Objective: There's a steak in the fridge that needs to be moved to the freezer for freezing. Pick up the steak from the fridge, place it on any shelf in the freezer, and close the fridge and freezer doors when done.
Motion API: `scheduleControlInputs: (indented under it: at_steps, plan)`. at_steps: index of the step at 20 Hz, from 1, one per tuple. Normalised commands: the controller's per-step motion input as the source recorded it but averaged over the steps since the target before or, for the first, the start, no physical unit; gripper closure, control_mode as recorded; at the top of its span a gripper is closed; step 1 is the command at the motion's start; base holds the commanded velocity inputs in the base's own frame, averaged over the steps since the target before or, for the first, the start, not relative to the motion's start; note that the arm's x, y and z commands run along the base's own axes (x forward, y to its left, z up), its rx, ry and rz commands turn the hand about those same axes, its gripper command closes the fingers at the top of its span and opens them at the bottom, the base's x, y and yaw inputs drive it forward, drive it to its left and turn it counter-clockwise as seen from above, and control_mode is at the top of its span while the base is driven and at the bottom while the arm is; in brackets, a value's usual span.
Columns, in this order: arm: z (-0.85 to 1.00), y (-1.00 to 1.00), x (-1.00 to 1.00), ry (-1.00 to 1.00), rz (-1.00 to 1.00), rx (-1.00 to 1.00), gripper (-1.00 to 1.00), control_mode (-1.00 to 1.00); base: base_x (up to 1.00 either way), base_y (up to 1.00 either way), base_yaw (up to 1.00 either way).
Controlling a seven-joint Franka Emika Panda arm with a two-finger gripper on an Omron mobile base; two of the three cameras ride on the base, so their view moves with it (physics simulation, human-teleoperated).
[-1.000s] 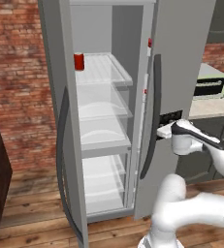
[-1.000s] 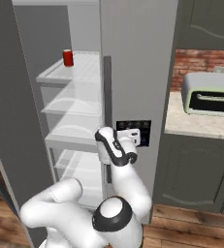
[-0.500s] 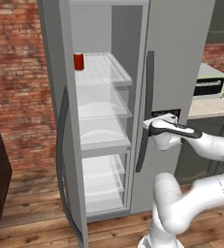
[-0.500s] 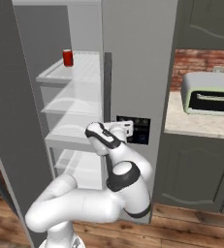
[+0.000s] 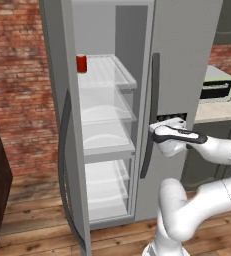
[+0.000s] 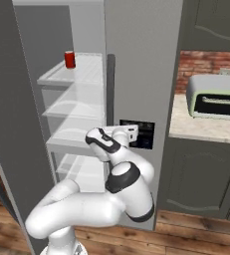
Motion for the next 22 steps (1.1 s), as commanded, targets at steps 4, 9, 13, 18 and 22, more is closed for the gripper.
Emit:
scheduleControlInputs:
  at_steps: [4,9,13,18,22]
  plan:
    - [0.61,-0.24,-0.28,0.00,0.00,0.00,-1.00,-1.00,0.00,0.00,0.00]
    - [0.84,-0.03,-0.55,0.00,0.00,0.00,-1.00,-1.00,0.00,0.00,0.00]
    - [1.00,-0.04,-0.66,0.08,0.00,-0.02,-1.00,-1.00,0.00,0.00,0.00]
    - [1.00,-0.26,-0.55,0.45,-0.03,-0.04,-1.00,-1.00,0.00,0.00,0.00]
    - [1.00,-0.31,-0.51,0.53,-0.02,-0.02,-1.00,-1.00,0.00,0.00,0.00]
